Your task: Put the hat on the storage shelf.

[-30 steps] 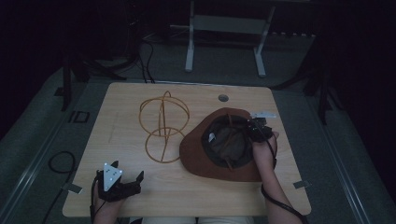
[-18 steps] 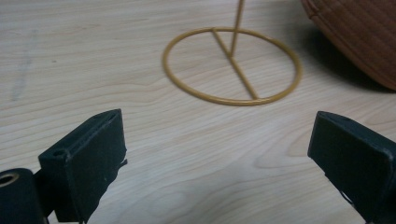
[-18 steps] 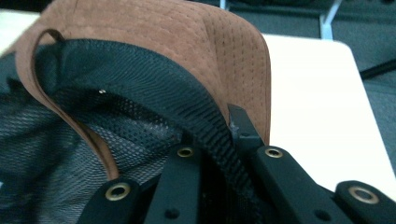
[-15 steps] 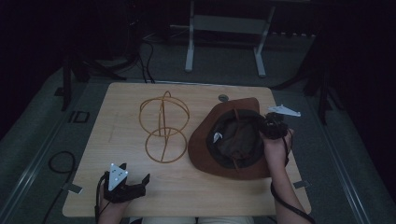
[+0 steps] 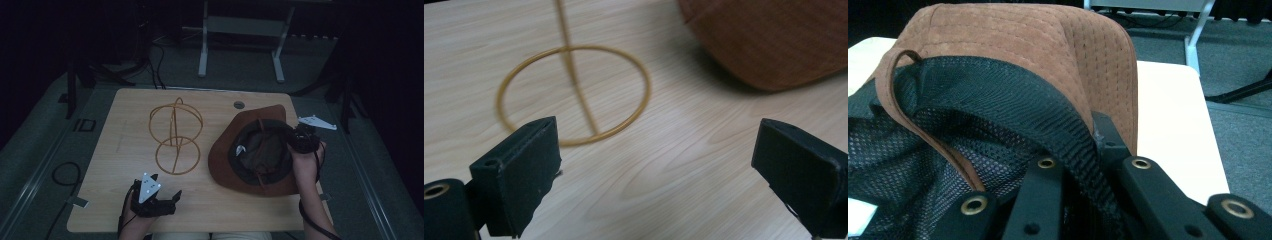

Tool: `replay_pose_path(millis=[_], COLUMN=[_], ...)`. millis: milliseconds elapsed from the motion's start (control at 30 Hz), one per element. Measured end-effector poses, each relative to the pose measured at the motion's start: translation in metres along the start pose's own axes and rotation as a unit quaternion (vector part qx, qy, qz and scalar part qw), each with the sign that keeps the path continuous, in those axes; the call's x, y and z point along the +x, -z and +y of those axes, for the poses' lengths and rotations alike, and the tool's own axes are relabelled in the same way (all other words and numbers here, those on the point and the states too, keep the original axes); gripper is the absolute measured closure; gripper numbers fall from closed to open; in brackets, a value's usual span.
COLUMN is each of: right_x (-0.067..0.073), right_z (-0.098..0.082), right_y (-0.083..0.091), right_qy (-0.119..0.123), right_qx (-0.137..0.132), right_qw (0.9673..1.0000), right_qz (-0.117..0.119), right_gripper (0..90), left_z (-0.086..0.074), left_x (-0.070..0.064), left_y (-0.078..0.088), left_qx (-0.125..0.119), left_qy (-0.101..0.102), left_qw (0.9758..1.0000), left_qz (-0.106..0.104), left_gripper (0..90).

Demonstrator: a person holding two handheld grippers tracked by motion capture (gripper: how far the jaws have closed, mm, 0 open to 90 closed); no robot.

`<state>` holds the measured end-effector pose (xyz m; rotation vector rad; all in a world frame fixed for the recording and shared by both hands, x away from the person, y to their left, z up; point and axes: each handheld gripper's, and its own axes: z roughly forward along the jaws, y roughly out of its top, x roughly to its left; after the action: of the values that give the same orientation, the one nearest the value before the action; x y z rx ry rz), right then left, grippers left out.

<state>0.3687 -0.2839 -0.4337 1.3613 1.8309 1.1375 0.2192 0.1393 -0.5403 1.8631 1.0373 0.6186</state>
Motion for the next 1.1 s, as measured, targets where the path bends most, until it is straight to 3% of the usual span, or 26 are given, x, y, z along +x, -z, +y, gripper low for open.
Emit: replay_pose_path(millis=[300, 667, 933, 1100], right_x=[-0.003, 0.001, 0.003, 0.006], right_z=[-0.004, -0.007, -0.007, -0.006], right_y=[0.006, 0.009, 0.011, 0.014], right_qy=[-0.005, 0.007, 0.009, 0.012], right_qx=[-0.002, -0.006, -0.007, -0.010], right_qw=[1.0000, 0.9999, 0.9999, 0.9998], right_qz=[0.007, 0.007, 0.010, 0.014], right_gripper=[84.4, 84.3, 84.3, 84.4], left_z=[0.035, 0.084, 0.118, 0.142], left_x=[-0.022, -0.037, -0.054, -0.066], left_y=[-0.018, -0.033, -0.045, -0.052], left_qx=[-0.012, -0.025, -0.032, -0.054], left_qy=[-0.016, -0.035, -0.068, -0.089], left_qw=[0.9986, 0.9961, 0.9928, 0.9889], left_qz=[-0.048, -0.077, -0.094, -0.106], left_gripper=[6.1, 6.1, 6.1, 6.2])
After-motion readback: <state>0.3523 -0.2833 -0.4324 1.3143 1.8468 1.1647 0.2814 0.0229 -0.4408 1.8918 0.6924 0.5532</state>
